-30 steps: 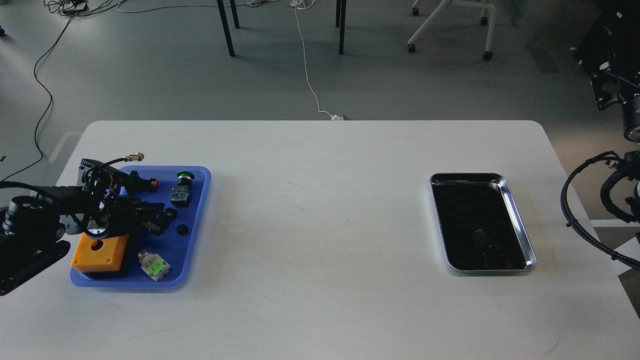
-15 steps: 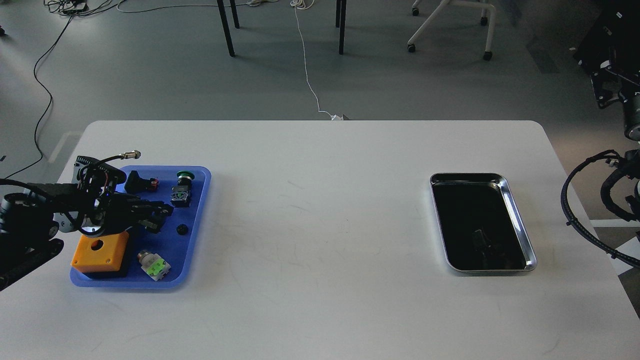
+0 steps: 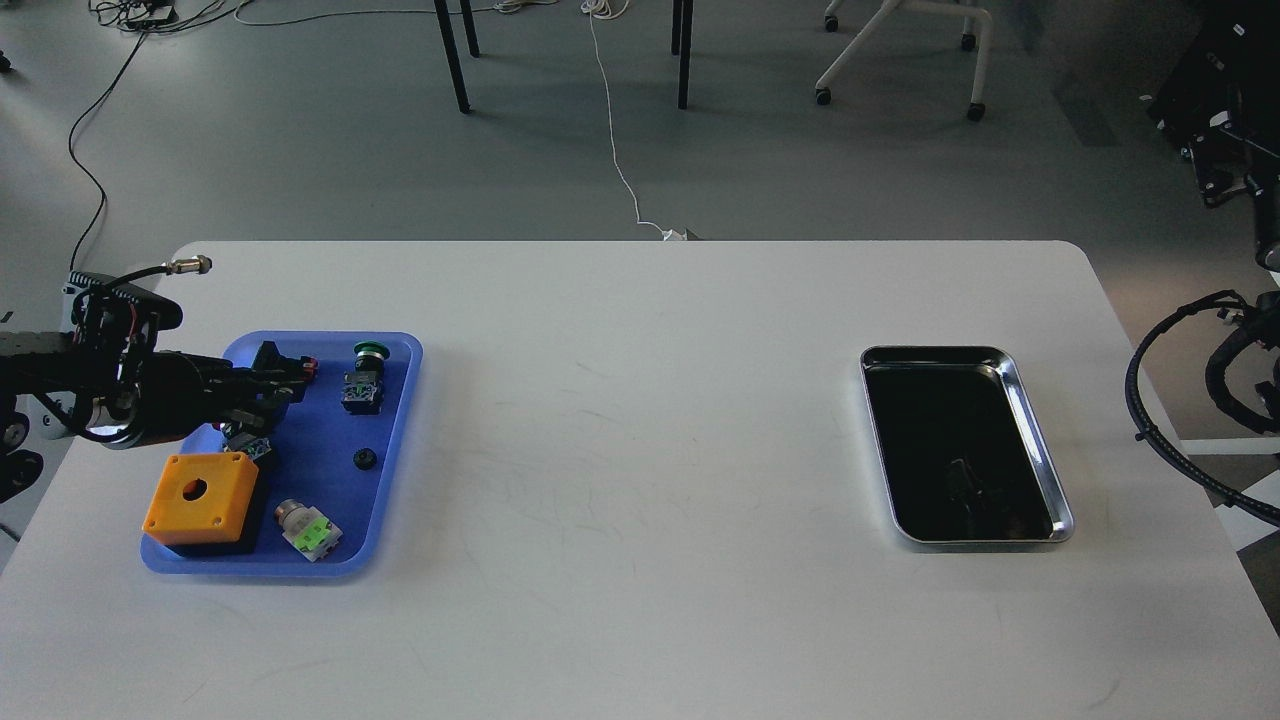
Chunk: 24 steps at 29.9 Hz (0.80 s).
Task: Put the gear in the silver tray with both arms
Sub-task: 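Lift the black gear up out of the blue tray with the left gripper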
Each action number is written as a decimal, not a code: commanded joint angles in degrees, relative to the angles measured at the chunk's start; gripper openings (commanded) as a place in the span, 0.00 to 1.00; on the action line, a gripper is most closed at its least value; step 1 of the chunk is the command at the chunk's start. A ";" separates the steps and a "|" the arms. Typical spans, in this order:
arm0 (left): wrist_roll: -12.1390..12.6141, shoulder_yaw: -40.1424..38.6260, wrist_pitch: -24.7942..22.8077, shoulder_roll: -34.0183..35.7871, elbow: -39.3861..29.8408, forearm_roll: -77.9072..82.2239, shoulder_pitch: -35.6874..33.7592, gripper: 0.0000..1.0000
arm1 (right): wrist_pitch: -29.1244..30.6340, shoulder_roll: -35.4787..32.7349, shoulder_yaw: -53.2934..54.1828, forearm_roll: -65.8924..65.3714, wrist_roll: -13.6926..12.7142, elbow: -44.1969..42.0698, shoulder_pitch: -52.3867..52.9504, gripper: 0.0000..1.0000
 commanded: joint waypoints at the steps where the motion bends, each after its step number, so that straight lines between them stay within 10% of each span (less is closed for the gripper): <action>1: -0.59 -0.13 -0.16 2.07 -1.22 -0.41 -2.28 0.22 | 0.00 -0.09 0.00 0.00 0.00 0.21 0.15 0.99; 24: -0.77 -0.22 -4.91 4.71 -5.88 -3.84 -14.50 0.22 | 0.00 -0.09 0.00 0.09 -0.09 0.74 1.21 0.99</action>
